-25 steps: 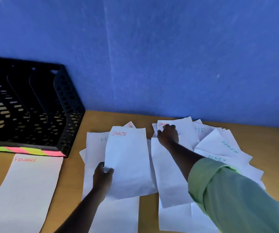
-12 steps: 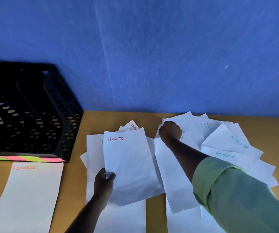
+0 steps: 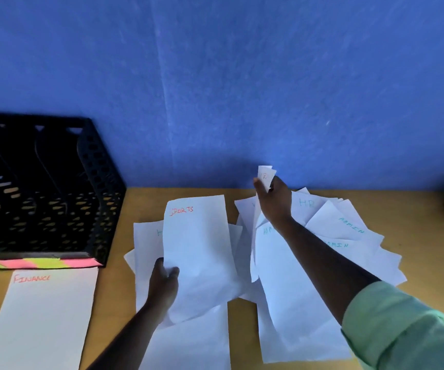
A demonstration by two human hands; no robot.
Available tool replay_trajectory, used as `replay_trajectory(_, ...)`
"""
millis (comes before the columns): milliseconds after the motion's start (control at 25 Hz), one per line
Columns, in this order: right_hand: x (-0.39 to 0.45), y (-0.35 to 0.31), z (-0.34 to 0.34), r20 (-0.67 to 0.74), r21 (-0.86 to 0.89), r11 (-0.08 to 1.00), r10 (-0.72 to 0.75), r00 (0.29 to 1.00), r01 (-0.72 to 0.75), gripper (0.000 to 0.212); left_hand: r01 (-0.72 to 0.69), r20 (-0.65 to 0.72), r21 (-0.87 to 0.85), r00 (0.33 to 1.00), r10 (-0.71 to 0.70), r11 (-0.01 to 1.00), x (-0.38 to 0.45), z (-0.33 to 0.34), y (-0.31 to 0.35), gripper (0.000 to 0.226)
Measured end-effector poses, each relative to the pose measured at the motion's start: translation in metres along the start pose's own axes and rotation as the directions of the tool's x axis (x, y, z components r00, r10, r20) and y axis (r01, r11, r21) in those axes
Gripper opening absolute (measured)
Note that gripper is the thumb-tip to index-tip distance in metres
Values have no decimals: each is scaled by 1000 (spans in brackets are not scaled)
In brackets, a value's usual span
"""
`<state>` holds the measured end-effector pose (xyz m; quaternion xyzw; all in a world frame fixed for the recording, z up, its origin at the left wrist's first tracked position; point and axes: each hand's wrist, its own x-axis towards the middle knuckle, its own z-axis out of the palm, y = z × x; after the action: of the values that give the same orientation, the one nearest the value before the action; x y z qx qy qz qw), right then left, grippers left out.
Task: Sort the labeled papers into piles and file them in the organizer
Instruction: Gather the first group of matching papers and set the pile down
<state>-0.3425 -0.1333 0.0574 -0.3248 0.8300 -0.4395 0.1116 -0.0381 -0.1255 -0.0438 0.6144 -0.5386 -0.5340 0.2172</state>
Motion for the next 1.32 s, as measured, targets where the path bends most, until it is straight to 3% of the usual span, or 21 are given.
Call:
replay_trajectory(80,-17,-23,5,63,117,991,-67,996,59,29,-49,-13,-1,999,49,999,-6,-2,4,34)
replay_trajectory(200,-67,-50,30,194,140,983,-143,970,117,15,-104,-36,-24,994,103,994,-16,-6,5,41)
replay_trajectory(360,-140,-55,74,362,118,990,-118,925,80,19,-35,-17,-164,999,32,986,-29,-11,-1,43)
replay_trajectory(520,-183,-54,101,450,129,984,55,891,-126,27,119,61,-313,993,-105,942,-44,-22,-13,23)
replay_trajectory(640,-196,-55,110,602,200,932,128,789,-303,20,64,67,-228,997,-50,972,-53,-28,-25,47)
replay_trajectory(720,-201,-49,108,676,220,910,118,727,-352,21,34,9,-152,999,-33,988,-55,-29,-32,44)
replay_trajectory(760,-202,-44,104,668,202,927,107,736,-317,23,56,-34,-127,998,-61,990,-56,-29,-34,38)
replay_trajectory(880,-199,-19,83,478,50,993,71,876,-108,21,125,-85,-155,987,-139,980,-57,-34,-44,19)
replay_trajectory(960,-194,4,64,362,-57,996,85,928,-69,28,91,-70,-163,992,-103,982,-60,-39,-49,15)
replay_trajectory(1080,-195,32,38,457,-114,968,251,853,-224,60,1,-15,-189,1000,-4,982,-70,-42,-51,11)
replay_trajectory(1200,-206,51,21,514,10,883,397,760,-469,85,-26,56,-263,998,42,965,-79,-37,-49,21)
replay_trajectory(1320,-210,71,-2,494,142,762,498,713,-631,87,-30,77,-315,995,57,949,-85,-26,-37,21)
